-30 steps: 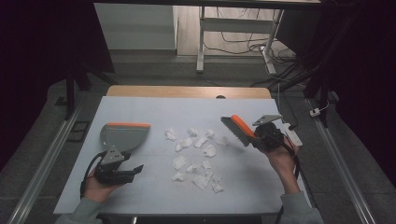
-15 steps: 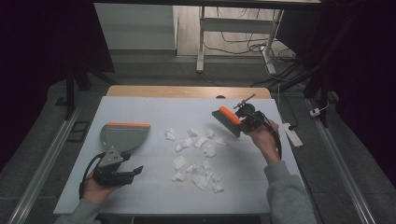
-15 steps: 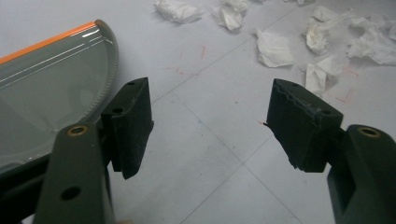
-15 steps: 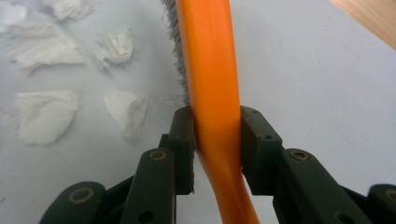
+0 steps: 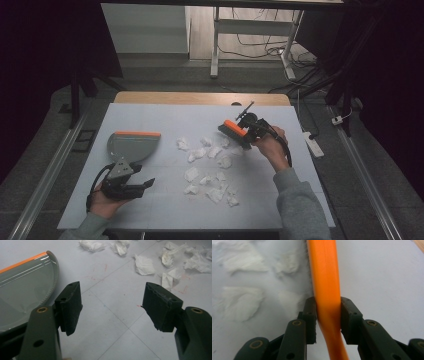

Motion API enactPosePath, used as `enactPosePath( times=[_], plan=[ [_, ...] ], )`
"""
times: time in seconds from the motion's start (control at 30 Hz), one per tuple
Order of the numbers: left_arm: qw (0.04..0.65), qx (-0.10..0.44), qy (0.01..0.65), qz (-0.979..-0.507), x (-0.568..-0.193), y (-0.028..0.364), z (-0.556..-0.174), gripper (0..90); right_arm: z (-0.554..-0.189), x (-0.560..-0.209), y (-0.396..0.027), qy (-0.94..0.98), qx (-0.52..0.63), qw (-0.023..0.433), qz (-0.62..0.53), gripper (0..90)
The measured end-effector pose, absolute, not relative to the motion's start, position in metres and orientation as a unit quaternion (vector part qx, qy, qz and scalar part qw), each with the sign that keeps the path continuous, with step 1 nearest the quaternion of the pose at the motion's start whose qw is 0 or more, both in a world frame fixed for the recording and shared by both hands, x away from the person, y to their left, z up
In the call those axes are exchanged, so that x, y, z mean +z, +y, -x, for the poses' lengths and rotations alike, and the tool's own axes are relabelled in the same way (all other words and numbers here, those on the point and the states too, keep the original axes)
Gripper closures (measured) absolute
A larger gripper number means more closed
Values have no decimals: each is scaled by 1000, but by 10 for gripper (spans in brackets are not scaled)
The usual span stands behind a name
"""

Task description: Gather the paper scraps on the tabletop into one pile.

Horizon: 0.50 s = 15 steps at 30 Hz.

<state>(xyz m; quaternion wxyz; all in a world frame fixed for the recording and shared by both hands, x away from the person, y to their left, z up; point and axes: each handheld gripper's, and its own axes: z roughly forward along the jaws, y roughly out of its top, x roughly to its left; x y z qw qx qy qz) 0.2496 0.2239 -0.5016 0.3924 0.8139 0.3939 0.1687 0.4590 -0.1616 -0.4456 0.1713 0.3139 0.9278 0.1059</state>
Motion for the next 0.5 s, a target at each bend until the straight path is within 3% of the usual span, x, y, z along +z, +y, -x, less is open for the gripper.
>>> enactPosePath(
  times=[0.23,0.5],
  plan=[
    [392,169,394,-814,-502,223,-249,330,-441,-448,-148,944,86,178,-266,709],
    [389,169,395,-815,-503,224,-250,331,-421,-441,-148,971,92,105,-194,709]
  ],
)
